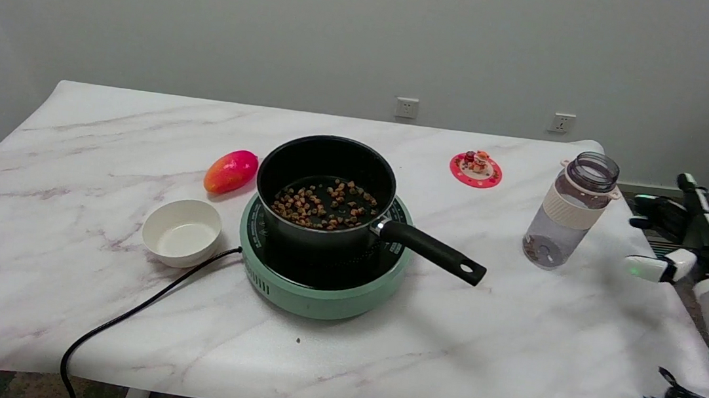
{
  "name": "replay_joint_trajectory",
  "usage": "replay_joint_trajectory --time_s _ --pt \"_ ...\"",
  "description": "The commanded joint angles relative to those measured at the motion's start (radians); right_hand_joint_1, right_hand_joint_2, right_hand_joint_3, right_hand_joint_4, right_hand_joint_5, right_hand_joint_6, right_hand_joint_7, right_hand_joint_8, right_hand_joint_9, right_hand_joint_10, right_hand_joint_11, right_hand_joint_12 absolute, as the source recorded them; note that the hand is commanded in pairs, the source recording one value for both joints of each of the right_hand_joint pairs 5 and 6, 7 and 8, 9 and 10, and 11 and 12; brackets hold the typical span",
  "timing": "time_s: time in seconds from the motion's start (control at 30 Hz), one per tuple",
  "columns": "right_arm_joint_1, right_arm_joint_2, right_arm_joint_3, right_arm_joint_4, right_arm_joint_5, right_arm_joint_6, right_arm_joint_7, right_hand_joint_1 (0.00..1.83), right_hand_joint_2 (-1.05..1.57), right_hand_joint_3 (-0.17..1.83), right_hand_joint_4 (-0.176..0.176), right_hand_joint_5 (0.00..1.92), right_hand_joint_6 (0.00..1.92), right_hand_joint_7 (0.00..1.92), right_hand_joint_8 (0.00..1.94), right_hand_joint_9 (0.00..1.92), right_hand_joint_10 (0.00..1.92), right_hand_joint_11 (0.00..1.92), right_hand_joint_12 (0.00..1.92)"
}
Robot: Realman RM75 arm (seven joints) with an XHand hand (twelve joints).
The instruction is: Place the bottle onto the table.
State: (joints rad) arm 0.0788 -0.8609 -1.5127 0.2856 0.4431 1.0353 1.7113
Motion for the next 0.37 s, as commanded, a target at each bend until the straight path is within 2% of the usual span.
replay_joint_trajectory --time_s 0.03,0.17,0.37 --pt "-0.149 0.157 0.285 -0.031 -0.001 -0.005 -0.235 1.39 -0.66 0.89 0.0 0.0 0.0 0.64 0.64 0.58 0.58 0.74 0.74" --pt "-0.149 0.159 0.376 -0.041 0.008 -0.027 -0.398 1.39 -0.53 0.93 0.0 0.06 0.06 0.77 0.77 0.57 0.57 0.75 0.75" --pt "-0.149 0.158 0.421 -0.057 0.008 -0.05 -0.454 1.38 -0.5 0.99 0.0 0.09 0.09 0.83 0.83 0.57 0.57 0.74 0.74"
